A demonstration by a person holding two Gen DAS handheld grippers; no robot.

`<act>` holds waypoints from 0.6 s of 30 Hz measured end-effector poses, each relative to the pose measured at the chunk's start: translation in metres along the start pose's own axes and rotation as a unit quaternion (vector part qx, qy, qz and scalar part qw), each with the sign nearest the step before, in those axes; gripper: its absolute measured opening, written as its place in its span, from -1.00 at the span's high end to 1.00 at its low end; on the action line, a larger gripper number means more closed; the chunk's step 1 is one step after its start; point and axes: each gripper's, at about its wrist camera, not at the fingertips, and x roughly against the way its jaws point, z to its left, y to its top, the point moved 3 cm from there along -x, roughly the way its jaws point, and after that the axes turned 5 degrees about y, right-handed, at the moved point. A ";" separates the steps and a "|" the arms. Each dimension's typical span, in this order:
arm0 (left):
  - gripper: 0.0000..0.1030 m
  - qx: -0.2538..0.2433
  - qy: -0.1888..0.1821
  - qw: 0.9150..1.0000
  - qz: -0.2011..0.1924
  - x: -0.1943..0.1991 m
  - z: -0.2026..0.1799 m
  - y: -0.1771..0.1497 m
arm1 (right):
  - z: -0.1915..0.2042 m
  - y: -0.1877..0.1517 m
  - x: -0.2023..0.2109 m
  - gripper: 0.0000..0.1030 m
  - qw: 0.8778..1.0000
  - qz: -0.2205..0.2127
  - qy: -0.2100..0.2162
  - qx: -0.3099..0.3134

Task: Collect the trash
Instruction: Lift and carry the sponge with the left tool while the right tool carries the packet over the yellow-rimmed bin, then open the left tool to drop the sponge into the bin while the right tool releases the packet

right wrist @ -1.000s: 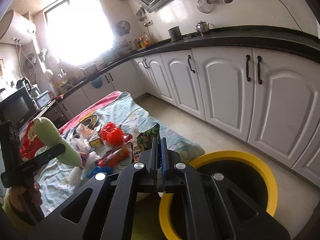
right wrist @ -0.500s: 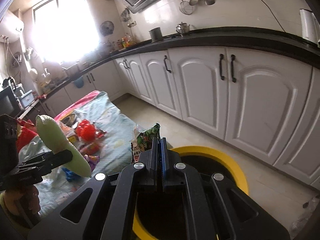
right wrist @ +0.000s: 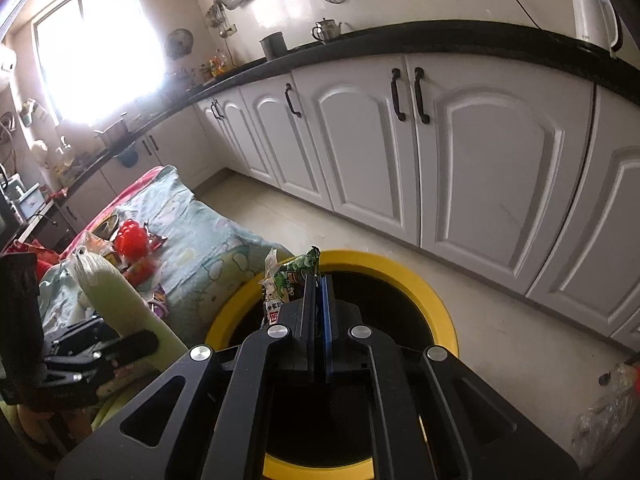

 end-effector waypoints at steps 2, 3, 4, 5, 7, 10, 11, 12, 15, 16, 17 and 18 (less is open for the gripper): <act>-0.10 0.008 -0.015 1.000 0.011 -0.006 0.002 -0.003 | -0.003 -0.001 0.000 0.94 1.000 0.001 -0.002 -0.003; -0.10 0.018 -0.029 0.999 0.016 -0.009 0.004 -0.004 | -0.005 -0.001 -0.002 0.94 1.000 0.002 -0.002 -0.004; -0.10 0.026 -0.040 0.999 0.021 -0.012 0.005 -0.004 | -0.006 -0.001 -0.002 0.94 1.000 0.002 -0.004 -0.006; -0.10 0.035 -0.049 0.998 0.026 -0.014 0.006 -0.004 | -0.008 -0.001 -0.003 0.94 1.000 0.002 -0.004 -0.008; -0.11 0.050 -0.067 0.996 0.033 -0.018 0.010 -0.003 | -0.010 -0.002 -0.003 0.94 1.000 0.003 -0.006 -0.011; -0.12 0.062 -0.090 0.993 0.040 -0.022 0.011 0.000 | -0.014 -0.004 -0.005 0.94 1.000 0.007 -0.007 -0.018; -0.12 0.062 -0.093 0.993 0.044 -0.025 0.011 0.001 | -0.016 -0.004 -0.006 0.94 1.000 0.009 -0.007 -0.019; -0.13 0.060 -0.090 0.993 0.045 -0.026 0.011 0.000 | -0.016 -0.005 -0.007 0.94 1.000 0.011 -0.007 -0.020; -0.14 0.049 -0.082 0.994 0.051 -0.032 0.007 -0.001 | -0.020 -0.008 -0.010 0.94 1.000 0.017 -0.003 -0.025; -0.14 0.050 -0.081 0.994 0.055 -0.035 0.007 -0.001 | -0.021 -0.009 -0.010 0.93 0.999 0.018 -0.003 -0.027; -0.14 0.050 -0.080 0.994 0.057 -0.037 0.007 -0.002 | -0.023 -0.011 -0.011 0.93 0.999 0.020 -0.002 -0.030; -0.16 0.049 -0.075 0.994 0.060 -0.041 0.007 -0.002 | -0.024 -0.012 -0.013 0.93 0.999 0.022 -0.001 -0.033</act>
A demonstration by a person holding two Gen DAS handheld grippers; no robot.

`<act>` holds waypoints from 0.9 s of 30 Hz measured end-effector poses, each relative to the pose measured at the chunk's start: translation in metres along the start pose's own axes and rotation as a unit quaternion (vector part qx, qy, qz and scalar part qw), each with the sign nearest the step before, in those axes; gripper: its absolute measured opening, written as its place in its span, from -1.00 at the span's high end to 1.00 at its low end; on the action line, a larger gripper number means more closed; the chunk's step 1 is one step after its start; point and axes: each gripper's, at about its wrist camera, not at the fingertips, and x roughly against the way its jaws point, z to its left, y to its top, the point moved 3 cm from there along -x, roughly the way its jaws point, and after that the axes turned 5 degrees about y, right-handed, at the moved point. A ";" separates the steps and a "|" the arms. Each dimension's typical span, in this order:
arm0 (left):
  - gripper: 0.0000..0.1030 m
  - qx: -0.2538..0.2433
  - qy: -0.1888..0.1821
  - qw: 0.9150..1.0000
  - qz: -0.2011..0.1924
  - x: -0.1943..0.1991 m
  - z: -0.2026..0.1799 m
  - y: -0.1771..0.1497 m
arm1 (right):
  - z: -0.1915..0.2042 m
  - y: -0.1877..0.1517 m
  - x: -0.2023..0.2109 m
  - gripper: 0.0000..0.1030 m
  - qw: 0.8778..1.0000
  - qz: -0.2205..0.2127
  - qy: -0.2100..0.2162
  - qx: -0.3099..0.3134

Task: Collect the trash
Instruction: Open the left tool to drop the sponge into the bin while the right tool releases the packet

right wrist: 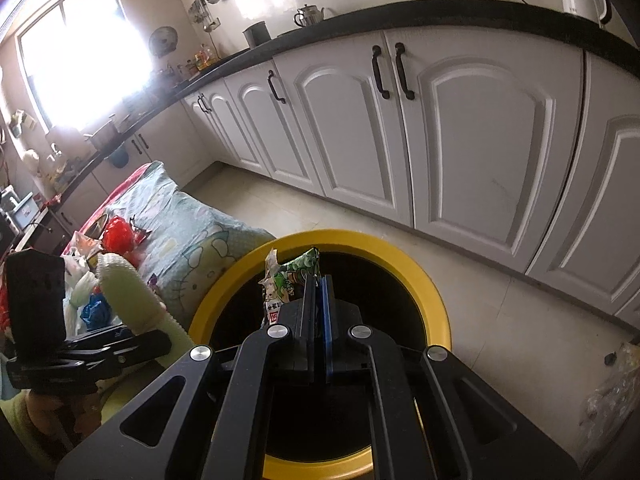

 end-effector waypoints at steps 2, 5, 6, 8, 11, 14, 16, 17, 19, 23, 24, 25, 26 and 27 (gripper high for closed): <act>-0.21 0.003 0.011 1.000 0.006 -0.008 0.003 0.002 | -0.003 -0.002 -0.001 0.93 1.000 0.004 0.001 -0.006; -0.45 0.010 0.027 1.000 0.007 -0.013 0.010 0.002 | -0.008 -0.004 -0.002 0.93 1.000 0.006 0.003 -0.015; -0.54 0.009 0.035 0.999 0.004 -0.013 0.012 0.003 | -0.008 -0.004 -0.001 0.93 1.000 0.006 0.004 -0.017; -0.60 0.011 0.046 0.999 -0.004 -0.010 0.017 0.004 | -0.009 -0.004 -0.002 0.93 1.000 0.007 0.004 -0.020; -0.64 0.023 0.047 0.998 -0.018 -0.004 0.025 0.006 | -0.009 -0.006 -0.004 0.93 1.000 0.011 0.007 -0.021; -0.64 0.030 0.043 0.998 -0.028 0.001 0.028 0.007 | -0.007 -0.005 -0.008 0.92 1.000 0.017 0.009 -0.019; -0.64 0.031 0.043 0.998 -0.031 0.002 0.028 0.007 | -0.001 -0.006 -0.010 0.92 1.000 0.021 0.015 -0.011; -0.64 0.033 0.045 0.998 -0.036 0.004 0.028 0.007 | 0.003 -0.006 -0.011 0.92 1.000 0.022 0.018 -0.007; -0.65 0.034 0.045 0.998 -0.041 0.007 0.030 0.008 | 0.010 -0.005 -0.012 0.92 0.999 0.023 0.023 0.002; -0.69 0.044 0.051 0.996 -0.059 0.018 0.037 0.011 | 0.023 -0.004 -0.014 0.92 0.999 0.029 0.029 0.023; -0.71 0.049 0.055 0.995 -0.064 0.021 0.040 0.012 | 0.024 -0.004 -0.014 0.92 0.999 0.030 0.028 0.025; -0.72 0.055 0.057 0.995 -0.069 0.024 0.043 0.014 | 0.025 -0.005 -0.014 0.92 0.999 0.031 0.027 0.028; -0.72 0.061 0.058 0.994 -0.073 0.026 0.047 0.015 | 0.026 -0.004 -0.015 0.92 0.999 0.032 0.027 0.030; -0.72 0.066 0.059 0.993 -0.076 0.028 0.049 0.015 | 0.027 -0.005 -0.015 0.89 0.999 0.035 0.026 0.032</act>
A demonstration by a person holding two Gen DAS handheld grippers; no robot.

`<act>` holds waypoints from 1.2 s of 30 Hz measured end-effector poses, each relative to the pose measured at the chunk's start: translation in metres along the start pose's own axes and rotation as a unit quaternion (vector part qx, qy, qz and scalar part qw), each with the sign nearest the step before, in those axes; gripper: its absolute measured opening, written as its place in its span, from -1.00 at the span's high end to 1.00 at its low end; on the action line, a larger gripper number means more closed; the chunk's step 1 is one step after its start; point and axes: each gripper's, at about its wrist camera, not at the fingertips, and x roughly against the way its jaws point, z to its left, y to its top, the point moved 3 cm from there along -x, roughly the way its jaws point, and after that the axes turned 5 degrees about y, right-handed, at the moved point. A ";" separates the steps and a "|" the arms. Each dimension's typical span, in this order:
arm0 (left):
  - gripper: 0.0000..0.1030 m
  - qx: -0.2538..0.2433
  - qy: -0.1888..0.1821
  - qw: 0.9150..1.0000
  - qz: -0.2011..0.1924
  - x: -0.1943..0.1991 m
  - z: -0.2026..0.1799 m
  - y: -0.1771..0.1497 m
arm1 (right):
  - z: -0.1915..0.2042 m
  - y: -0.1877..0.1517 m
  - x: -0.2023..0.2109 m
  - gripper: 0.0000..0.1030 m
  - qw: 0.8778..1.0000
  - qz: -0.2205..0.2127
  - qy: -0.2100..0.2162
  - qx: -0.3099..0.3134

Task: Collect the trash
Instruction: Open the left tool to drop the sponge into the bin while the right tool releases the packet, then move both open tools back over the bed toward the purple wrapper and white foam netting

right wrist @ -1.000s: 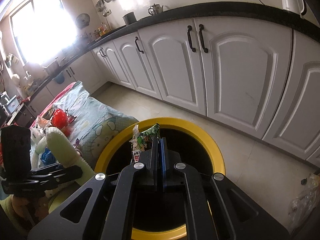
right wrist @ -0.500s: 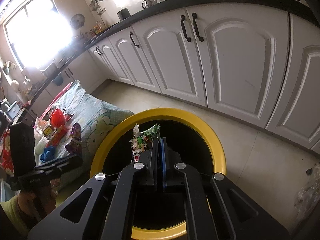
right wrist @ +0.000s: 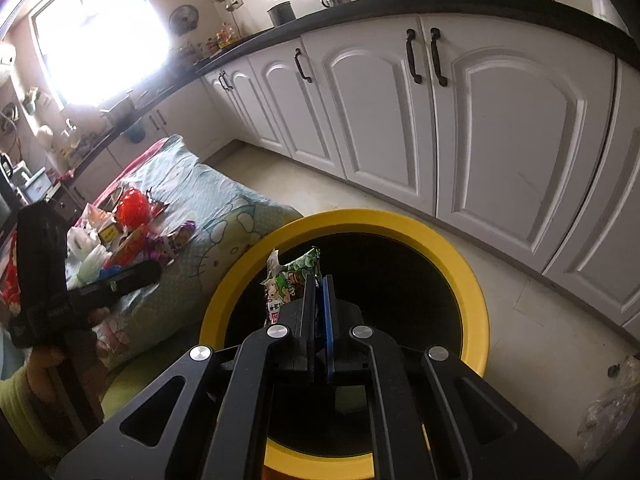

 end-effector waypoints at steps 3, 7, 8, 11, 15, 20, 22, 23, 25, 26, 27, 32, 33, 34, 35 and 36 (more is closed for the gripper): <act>-0.72 0.012 0.001 1.000 -0.009 0.005 0.008 0.004 | 0.002 0.002 0.000 0.44 1.000 0.000 -0.003 0.004; -0.73 0.020 0.000 1.000 -0.021 0.013 0.013 0.007 | 0.011 0.006 0.002 0.19 1.000 -0.007 -0.005 0.017; -0.73 0.022 -0.001 1.000 -0.021 0.014 0.014 0.008 | 0.014 0.007 0.002 0.16 1.000 -0.007 -0.005 0.020; -0.74 0.025 -0.006 0.999 -0.026 0.019 0.015 0.008 | 0.022 0.010 0.003 0.10 1.000 -0.010 -0.005 0.028; -0.76 0.025 -0.013 0.999 -0.036 0.030 0.015 0.009 | 0.033 0.014 0.010 -0.02 0.999 -0.021 -0.010 0.045; -0.78 0.033 -0.023 0.998 -0.053 0.047 0.018 0.014 | 0.050 0.023 0.015 -0.05 0.998 -0.031 -0.008 0.061; -0.78 0.035 -0.026 0.997 -0.063 0.056 0.019 0.017 | 0.057 0.026 0.017 -0.07 0.997 -0.035 -0.005 0.069; -0.78 0.036 -0.026 0.997 -0.066 0.059 0.020 0.017 | 0.061 0.027 0.018 -0.07 0.997 -0.037 -0.003 0.073; -0.78 0.036 -0.022 0.996 -0.077 0.069 0.021 0.019 | 0.068 0.030 0.021 -0.11 0.996 -0.041 0.000 0.080; -0.78 0.037 -0.021 0.996 -0.079 0.071 0.022 0.019 | 0.073 0.030 0.022 -0.12 0.996 -0.043 0.003 0.084; -0.78 0.039 -0.018 0.996 -0.084 0.077 0.024 0.020 | 0.077 0.032 0.023 -0.12 0.995 -0.045 0.005 0.086; -0.78 0.054 0.000 0.993 -0.107 0.102 0.041 0.025 | 0.099 0.036 0.023 -0.19 0.994 -0.048 0.017 0.101; -0.78 0.056 0.008 0.992 -0.112 0.108 0.045 0.025 | 0.104 0.036 0.022 -0.20 0.993 -0.047 0.020 0.104; -0.78 0.059 0.017 0.991 -0.118 0.114 0.050 0.026 | 0.108 0.037 0.021 -0.20 0.993 -0.047 0.023 0.107; -0.78 0.060 0.023 0.990 -0.122 0.118 0.053 0.026 | 0.113 0.037 0.021 -0.21 0.992 -0.047 0.025 0.111; -0.78 0.062 0.034 0.989 -0.130 0.126 0.058 0.027 | 0.119 0.037 0.020 -0.21 0.992 -0.046 0.028 0.116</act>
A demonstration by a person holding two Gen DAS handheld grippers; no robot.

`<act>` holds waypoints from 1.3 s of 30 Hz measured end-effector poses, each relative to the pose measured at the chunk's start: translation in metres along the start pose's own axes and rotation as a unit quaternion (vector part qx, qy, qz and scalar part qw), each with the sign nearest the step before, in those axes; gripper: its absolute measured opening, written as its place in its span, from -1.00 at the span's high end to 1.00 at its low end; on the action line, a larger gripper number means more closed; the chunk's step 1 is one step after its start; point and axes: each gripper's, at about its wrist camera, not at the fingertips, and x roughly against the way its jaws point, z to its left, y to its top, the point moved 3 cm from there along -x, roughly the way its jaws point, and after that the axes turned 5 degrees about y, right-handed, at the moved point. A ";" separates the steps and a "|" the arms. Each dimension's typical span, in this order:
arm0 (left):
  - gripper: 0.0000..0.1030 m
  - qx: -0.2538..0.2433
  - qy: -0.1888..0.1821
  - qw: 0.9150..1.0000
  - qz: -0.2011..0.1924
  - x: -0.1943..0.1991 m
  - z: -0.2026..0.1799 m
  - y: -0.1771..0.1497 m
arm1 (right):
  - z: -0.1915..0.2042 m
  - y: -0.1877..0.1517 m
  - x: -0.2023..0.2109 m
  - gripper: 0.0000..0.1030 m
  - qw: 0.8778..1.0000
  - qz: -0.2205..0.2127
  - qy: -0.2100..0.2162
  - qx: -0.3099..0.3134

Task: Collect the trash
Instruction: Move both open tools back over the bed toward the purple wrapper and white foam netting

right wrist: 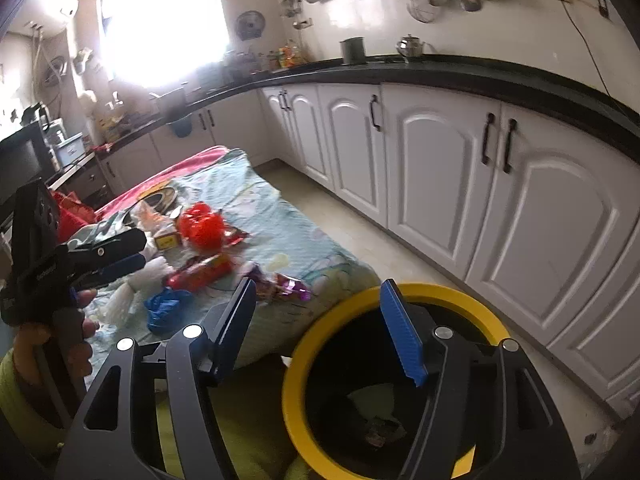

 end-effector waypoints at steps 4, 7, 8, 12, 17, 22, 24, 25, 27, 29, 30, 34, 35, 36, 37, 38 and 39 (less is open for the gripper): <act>-0.78 0.000 0.026 0.999 -0.026 0.020 0.018 0.009 | 0.020 0.006 -0.004 -0.24 1.000 0.000 0.015 0.018; -0.78 -0.004 0.054 0.997 -0.047 0.036 0.029 0.014 | 0.036 0.009 -0.008 -0.26 0.999 0.001 0.027 0.033; -0.78 -0.007 0.062 0.997 -0.053 0.040 0.032 0.015 | 0.042 0.010 -0.010 -0.26 0.999 0.002 0.032 0.038; -0.79 -0.011 0.087 0.994 -0.067 0.055 0.046 0.017 | 0.062 0.012 -0.016 -0.26 0.997 0.008 0.048 0.055; -0.79 -0.017 0.118 0.990 -0.081 0.072 0.061 0.017 | 0.091 0.013 -0.026 -0.27 0.994 0.015 0.070 0.080; -0.79 -0.020 0.150 0.984 -0.089 0.085 0.079 0.017 | 0.114 0.009 -0.039 -0.27 0.991 0.029 0.087 0.101; -0.79 -0.021 0.164 0.982 -0.087 0.088 0.088 0.015 | 0.122 0.008 -0.047 -0.27 0.989 0.033 0.092 0.112; -0.79 -0.022 0.172 0.981 -0.085 0.088 0.092 0.013 | 0.124 0.007 -0.051 -0.28 0.989 0.035 0.092 0.114; -0.79 -0.022 0.188 0.979 -0.074 0.087 0.103 0.008 | 0.126 0.007 -0.063 -0.28 0.988 0.041 0.092 0.116; -0.79 -0.020 0.195 0.978 -0.066 0.084 0.111 0.004 | 0.123 0.006 -0.073 -0.29 0.988 0.046 0.082 0.120; -0.79 -0.018 0.197 0.978 -0.060 0.082 0.116 0.000 | 0.119 0.005 -0.079 -0.29 0.989 0.048 0.076 0.118; -0.79 -0.014 0.196 0.980 -0.036 0.070 0.128 -0.011 | 0.094 -0.003 -0.098 -0.29 0.992 0.069 0.049 0.090; -0.79 -0.016 0.193 0.981 -0.029 0.065 0.129 -0.014 | 0.087 -0.006 -0.103 -0.29 0.993 0.077 0.039 0.084; -0.79 -0.018 0.191 0.981 -0.023 0.061 0.130 -0.016 | 0.083 -0.008 -0.107 -0.29 0.993 0.083 0.033 0.082; -0.79 -0.018 0.188 0.982 -0.016 0.057 0.130 -0.019 | 0.077 -0.012 -0.113 -0.29 0.992 0.091 0.026 0.081; -0.79 -0.019 0.186 0.982 -0.011 0.054 0.131 -0.020 | 0.073 -0.014 -0.116 -0.29 0.992 0.095 0.020 0.081; -0.79 -0.019 0.182 0.983 -0.005 0.049 0.131 -0.023 | 0.070 -0.016 -0.119 -0.29 0.992 0.098 0.015 0.082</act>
